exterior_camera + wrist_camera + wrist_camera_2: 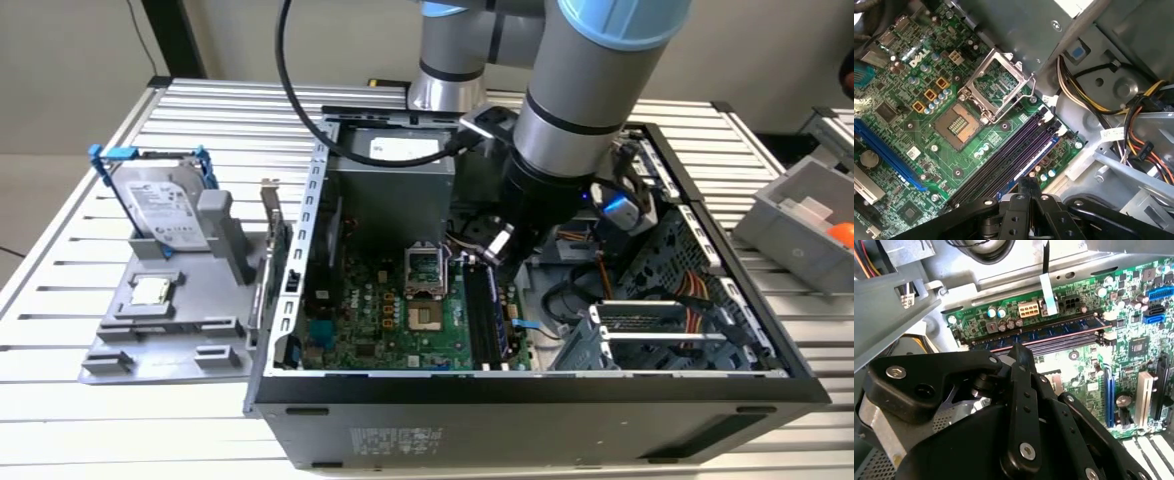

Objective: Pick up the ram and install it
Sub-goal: 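Press down the ram until it locks into place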

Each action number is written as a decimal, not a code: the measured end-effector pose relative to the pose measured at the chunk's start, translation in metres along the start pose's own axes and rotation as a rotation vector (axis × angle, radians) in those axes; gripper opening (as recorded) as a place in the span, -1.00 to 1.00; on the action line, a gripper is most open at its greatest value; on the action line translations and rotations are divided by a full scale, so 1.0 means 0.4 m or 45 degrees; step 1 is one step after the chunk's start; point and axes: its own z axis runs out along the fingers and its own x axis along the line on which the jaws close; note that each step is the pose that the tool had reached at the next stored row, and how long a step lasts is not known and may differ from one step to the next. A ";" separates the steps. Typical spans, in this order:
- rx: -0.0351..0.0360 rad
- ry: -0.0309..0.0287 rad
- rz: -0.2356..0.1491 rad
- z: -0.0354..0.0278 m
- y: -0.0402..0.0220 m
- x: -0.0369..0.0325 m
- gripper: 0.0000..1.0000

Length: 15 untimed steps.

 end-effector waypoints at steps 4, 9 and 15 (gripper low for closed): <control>-0.0003 0.0008 -0.026 0.000 0.000 0.000 -1.00; -0.0006 0.0020 -0.061 0.000 0.000 0.000 -1.00; -0.0011 0.0038 -0.118 0.000 0.000 0.000 -1.00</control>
